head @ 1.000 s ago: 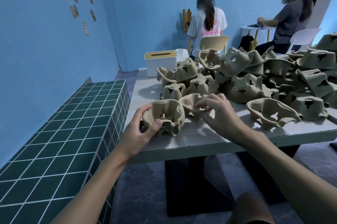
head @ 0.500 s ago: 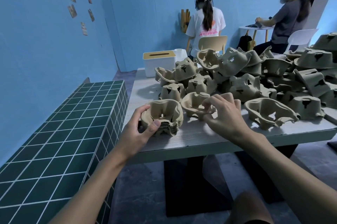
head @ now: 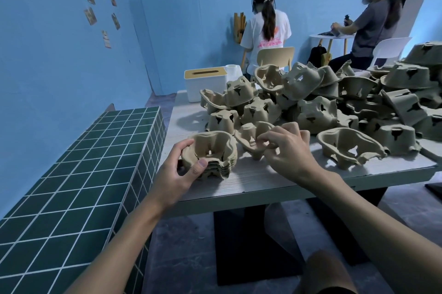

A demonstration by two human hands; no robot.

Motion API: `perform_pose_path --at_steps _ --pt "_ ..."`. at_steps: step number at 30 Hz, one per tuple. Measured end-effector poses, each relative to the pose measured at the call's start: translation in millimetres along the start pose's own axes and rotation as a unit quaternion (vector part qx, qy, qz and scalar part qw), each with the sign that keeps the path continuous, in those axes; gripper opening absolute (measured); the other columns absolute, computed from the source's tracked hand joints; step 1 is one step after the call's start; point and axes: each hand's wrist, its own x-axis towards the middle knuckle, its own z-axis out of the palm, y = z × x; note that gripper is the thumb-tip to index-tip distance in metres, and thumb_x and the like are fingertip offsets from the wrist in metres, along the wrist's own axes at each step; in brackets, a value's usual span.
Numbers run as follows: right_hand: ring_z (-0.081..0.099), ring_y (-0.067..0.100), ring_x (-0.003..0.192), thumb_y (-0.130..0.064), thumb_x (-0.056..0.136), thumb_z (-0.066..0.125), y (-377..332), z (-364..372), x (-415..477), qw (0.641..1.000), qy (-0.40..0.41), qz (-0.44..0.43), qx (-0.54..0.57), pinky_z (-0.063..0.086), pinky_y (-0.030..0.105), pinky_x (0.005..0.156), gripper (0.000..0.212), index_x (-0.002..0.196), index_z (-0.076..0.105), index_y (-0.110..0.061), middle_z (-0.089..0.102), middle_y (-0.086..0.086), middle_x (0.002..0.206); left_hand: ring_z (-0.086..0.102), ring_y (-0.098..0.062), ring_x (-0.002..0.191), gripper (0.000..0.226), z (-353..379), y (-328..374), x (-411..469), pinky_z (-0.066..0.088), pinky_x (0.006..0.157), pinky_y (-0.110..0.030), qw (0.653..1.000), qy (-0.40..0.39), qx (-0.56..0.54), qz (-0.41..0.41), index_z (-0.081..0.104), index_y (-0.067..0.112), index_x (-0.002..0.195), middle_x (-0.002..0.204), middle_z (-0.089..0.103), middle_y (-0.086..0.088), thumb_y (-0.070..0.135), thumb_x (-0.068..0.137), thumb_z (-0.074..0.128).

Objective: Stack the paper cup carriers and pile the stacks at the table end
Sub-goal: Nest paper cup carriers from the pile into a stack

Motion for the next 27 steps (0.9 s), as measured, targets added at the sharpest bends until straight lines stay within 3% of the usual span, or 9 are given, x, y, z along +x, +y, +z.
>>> perform_pose_path --at_steps 5,9,11,15,20,22,27 --pt "0.038 0.014 0.108 -0.046 0.088 0.065 -10 6 1 0.999 -0.018 -0.039 0.004 0.018 0.035 0.084 0.019 0.099 0.072 -0.033 0.066 -0.02 0.097 0.057 0.016 0.101 0.069 0 5 -1 0.04 0.08 -0.001 1.0 0.011 -0.006 0.01 0.051 0.04 0.126 0.119 0.059 0.021 0.07 0.065 0.063" --pt "0.041 0.016 0.108 -0.026 0.086 0.064 -6 3 1 1.0 0.002 -0.005 -0.005 0.018 0.034 0.084 0.007 0.088 0.07 -0.026 0.065 -0.018 0.091 0.056 0.013 0.104 0.068 0 2 -2 0.041 0.082 -0.003 1.0 0.017 0.001 0.013 0.051 0.04 0.126 0.121 0.059 0.02 0.071 0.066 0.062" --pt "0.04 0.016 0.107 -0.028 0.085 0.061 -5 0 0 1.0 0.014 0.004 -0.011 0.021 0.036 0.086 0.008 0.09 0.067 -0.027 0.063 -0.018 0.091 0.056 0.012 0.105 0.069 0 2 -1 0.042 0.083 -0.003 1.0 0.018 0.004 0.014 0.051 0.039 0.126 0.121 0.059 0.02 0.071 0.066 0.062" --pt "0.038 0.013 0.106 -0.054 0.09 0.058 -12 2 4 0.999 -0.002 -0.02 -0.042 0.019 0.035 0.084 0.028 0.102 0.07 -0.032 0.068 -0.017 0.096 0.056 0.014 0.103 0.071 0 3 -1 0.041 0.081 -0.002 1.0 0.015 -0.002 0.016 0.051 0.036 0.128 0.121 0.058 0.018 0.069 0.066 0.062" --pt "0.042 0.015 0.109 -0.033 0.089 0.061 -10 -1 4 1.0 0.01 0.008 -0.027 0.018 0.033 0.083 0.02 0.104 0.072 -0.028 0.069 -0.013 0.096 0.056 0.012 0.108 0.07 -1 0 -1 0.042 0.085 -0.003 1.0 0.017 0.004 0.011 0.05 0.041 0.127 0.123 0.058 0.021 0.072 0.066 0.062" --pt "0.04 0.015 0.108 -0.027 0.085 0.058 -7 -3 1 0.999 0.001 0.013 -0.032 0.019 0.034 0.084 0.027 0.111 0.069 -0.026 0.066 -0.013 0.103 0.055 0.012 0.108 0.07 -1 0 -1 0.041 0.084 -0.003 1.0 0.015 0.005 0.011 0.05 0.041 0.128 0.123 0.058 0.021 0.072 0.066 0.062" --pt "0.039 0.016 0.102 -0.047 0.087 0.064 -9 0 3 0.999 -0.022 -0.025 -0.039 0.023 0.035 0.082 0.027 0.11 0.07 -0.033 0.066 -0.017 0.106 0.057 0.012 0.103 0.072 0 1 -1 0.043 0.082 -0.005 1.0 0.012 -0.005 0.013 0.05 0.037 0.129 0.123 0.058 0.017 0.07 0.066 0.062"
